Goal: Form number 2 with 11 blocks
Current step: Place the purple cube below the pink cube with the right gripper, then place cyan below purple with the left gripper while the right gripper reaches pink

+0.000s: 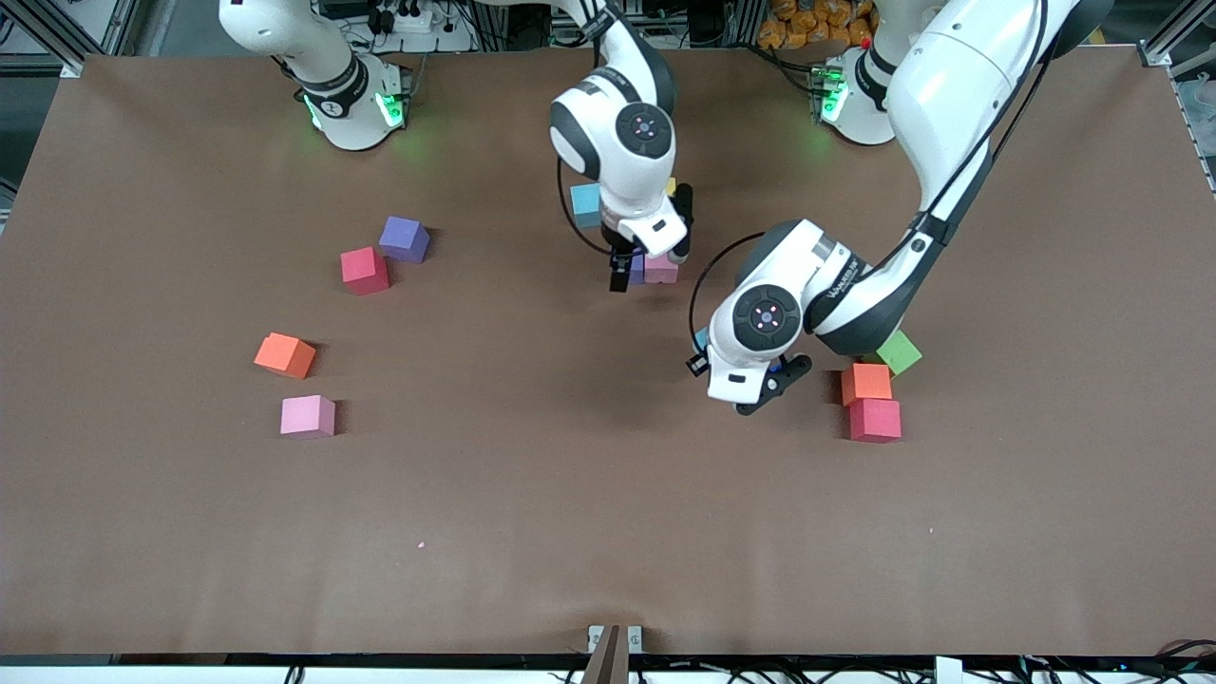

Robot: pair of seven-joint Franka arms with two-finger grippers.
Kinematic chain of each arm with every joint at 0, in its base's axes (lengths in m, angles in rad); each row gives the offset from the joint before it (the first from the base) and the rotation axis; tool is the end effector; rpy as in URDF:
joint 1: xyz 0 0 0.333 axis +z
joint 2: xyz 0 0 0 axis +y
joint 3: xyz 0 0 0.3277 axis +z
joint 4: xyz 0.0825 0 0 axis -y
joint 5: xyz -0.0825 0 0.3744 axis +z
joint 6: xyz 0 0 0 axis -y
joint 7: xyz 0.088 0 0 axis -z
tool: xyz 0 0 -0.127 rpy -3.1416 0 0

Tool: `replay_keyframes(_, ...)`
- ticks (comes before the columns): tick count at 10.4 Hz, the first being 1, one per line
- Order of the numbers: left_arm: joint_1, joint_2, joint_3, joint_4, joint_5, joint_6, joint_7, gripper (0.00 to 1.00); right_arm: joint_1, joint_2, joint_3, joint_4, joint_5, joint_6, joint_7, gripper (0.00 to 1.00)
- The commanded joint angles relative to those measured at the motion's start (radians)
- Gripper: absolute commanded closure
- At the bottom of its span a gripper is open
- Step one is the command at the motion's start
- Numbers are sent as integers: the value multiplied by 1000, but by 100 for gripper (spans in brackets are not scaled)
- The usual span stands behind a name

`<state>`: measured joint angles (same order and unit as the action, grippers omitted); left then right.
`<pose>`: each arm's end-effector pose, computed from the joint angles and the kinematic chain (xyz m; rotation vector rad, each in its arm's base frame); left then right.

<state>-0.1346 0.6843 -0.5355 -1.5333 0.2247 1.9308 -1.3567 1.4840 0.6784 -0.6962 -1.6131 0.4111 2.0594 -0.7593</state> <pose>0.5705 -0.3609 0.2754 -2.8757 -0.9783 0.3265 0.4078 0.5390 0.2873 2.3150 2.0260 -0.0848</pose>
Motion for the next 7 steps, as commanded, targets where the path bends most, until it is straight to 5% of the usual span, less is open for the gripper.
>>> replay_keyframes(1, -6, -20, -36, -16, 8, -15, -123, 50, -81, -26, -34, -18, -6, -24, 6, 0)
replay_keyframes(7, -127, -19, -58, -18, -90, 26, -451, 50, -448, -49, -42, -19, 2, -67, 11, 0)
